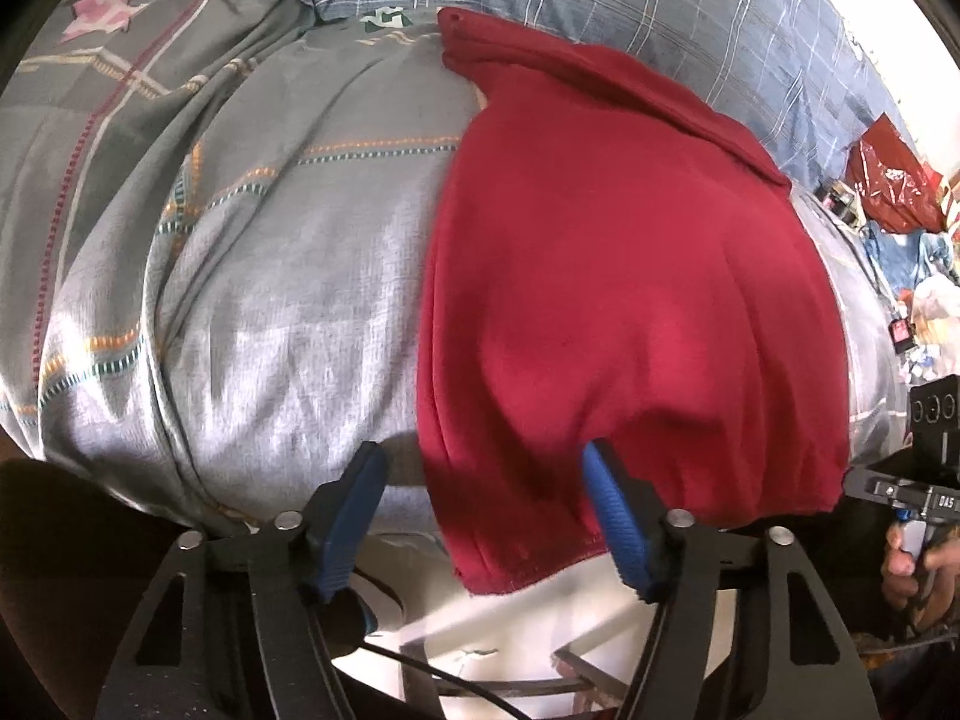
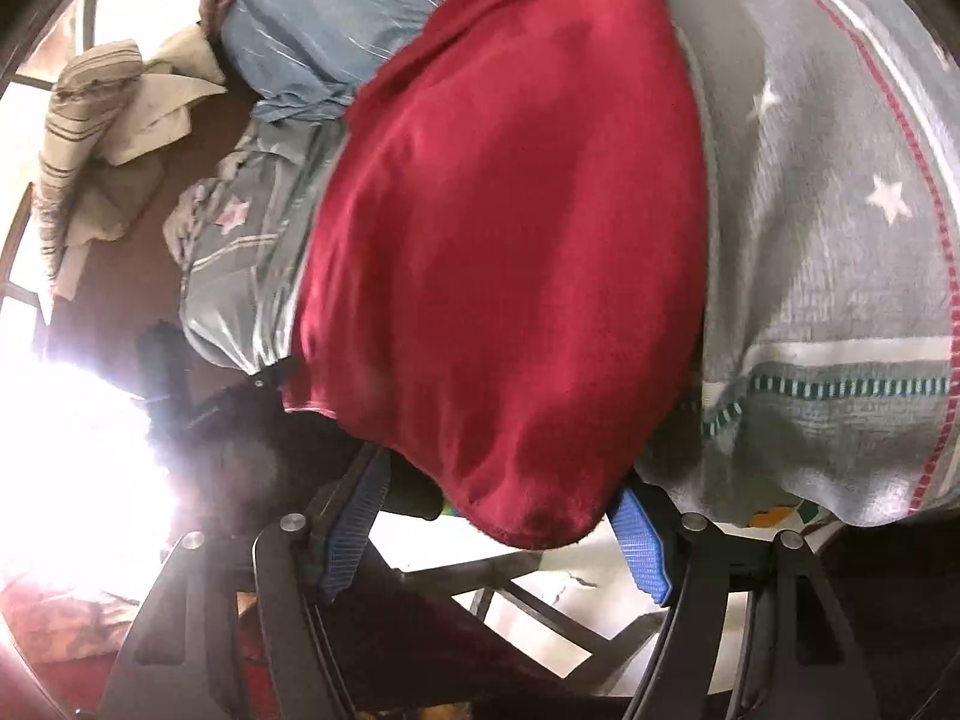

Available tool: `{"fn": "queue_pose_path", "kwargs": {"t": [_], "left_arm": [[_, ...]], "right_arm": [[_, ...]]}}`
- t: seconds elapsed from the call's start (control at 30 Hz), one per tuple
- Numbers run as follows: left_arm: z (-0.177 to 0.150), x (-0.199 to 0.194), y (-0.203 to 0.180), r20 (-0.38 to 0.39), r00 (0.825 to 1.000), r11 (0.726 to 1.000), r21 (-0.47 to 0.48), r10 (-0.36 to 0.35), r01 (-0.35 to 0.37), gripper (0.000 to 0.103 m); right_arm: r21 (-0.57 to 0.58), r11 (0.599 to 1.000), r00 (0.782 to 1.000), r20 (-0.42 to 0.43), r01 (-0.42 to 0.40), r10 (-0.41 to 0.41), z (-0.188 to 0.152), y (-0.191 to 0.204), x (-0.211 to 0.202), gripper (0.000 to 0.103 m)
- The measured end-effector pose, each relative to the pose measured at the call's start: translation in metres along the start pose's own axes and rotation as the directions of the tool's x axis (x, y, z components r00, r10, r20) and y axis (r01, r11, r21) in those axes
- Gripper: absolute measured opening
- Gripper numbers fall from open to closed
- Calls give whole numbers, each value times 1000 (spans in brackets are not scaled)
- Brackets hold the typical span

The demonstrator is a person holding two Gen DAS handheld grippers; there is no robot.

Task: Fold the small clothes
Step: 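Grasp the sweater hem with the left gripper while the right gripper grasps it too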

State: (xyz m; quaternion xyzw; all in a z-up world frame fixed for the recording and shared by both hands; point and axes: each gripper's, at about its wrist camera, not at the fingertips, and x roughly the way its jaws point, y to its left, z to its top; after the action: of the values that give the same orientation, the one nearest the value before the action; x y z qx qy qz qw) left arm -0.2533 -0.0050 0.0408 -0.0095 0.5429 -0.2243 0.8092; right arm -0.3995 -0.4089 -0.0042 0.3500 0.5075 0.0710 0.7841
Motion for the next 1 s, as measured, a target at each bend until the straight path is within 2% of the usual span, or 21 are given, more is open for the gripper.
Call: {"fn": "queue_pose_path", "kwargs": {"t": [0.03, 0.07, 0.1, 0.17, 0.23, 0.37, 0.43, 0.47, 0.57, 0.63, 0.67, 0.7, 0.8, 0.9, 1.0], "left_arm": [[1, 0, -1, 4, 1000, 1000, 7, 9, -9, 58], [1, -1, -1, 6, 1000, 1000, 9, 14, -14, 47], [1, -1, 0, 3, 1000, 1000, 6, 11, -11, 29], [2, -1, 1, -15, 1000, 1000, -6, -9, 9, 19], [3, 1, 0, -22, 1000, 1000, 5, -1, 1, 18], [3, 3, -4, -28, 1000, 1000, 15, -1, 2, 16], [4, 5, -2, -29, 999, 1000, -10, -14, 14, 20], [5, 5, -2, -27, 999, 1000, -12, -21, 20, 23], [5, 6, -7, -20, 1000, 1000, 2, -4, 4, 25], [5, 8, -8, -14, 1000, 1000, 1, -5, 5, 23], [6, 7, -8, -12, 1000, 1000, -3, -7, 7, 12], [7, 6, -6, -12, 1000, 1000, -15, -18, 18, 6], [7, -11, -3, 24, 998, 998, -33, -60, 61, 6], [4, -48, -11, 98, 990, 995, 1, -104, 104, 6], [-2, -74, -20, 127, 984, 992, 36, -124, 120, 6]], "right_arm": [[3, 1000, 1000, 1, -6, 6, 1, -1, 1, 72], [3, 1000, 1000, 6, -6, 6, 1, -1, 3, 69], [0, 1000, 1000, 13, -2, 2, 1, 4, 4, 65], [-27, 1000, 1000, 26, 15, -15, 0, 7, 3, 28], [-55, 998, 999, 40, 37, -35, -2, 12, -1, 19], [-92, 995, 997, 75, 43, -36, -6, 29, -6, 16], [-86, 995, 997, 74, 44, -37, -5, 29, -5, 17], [-80, 996, 997, 72, 46, -40, -5, 30, -1, 21], [-50, 998, 997, 63, 44, -41, -5, 27, 10, 21], [-17, 999, 997, 61, 44, -43, -5, 27, 21, 18], [-12, 999, 997, 63, 39, -39, -6, 27, 21, 12], [-13, 999, 997, 74, 33, -32, -6, 27, 19, 12], [-24, 1000, 991, 132, 4, -1, -7, 36, 1, 11], [-66, 997, 977, 207, -41, 54, -10, 57, -29, 10], [-114, 992, 961, 262, -58, 87, -17, 76, -63, 10]]}}
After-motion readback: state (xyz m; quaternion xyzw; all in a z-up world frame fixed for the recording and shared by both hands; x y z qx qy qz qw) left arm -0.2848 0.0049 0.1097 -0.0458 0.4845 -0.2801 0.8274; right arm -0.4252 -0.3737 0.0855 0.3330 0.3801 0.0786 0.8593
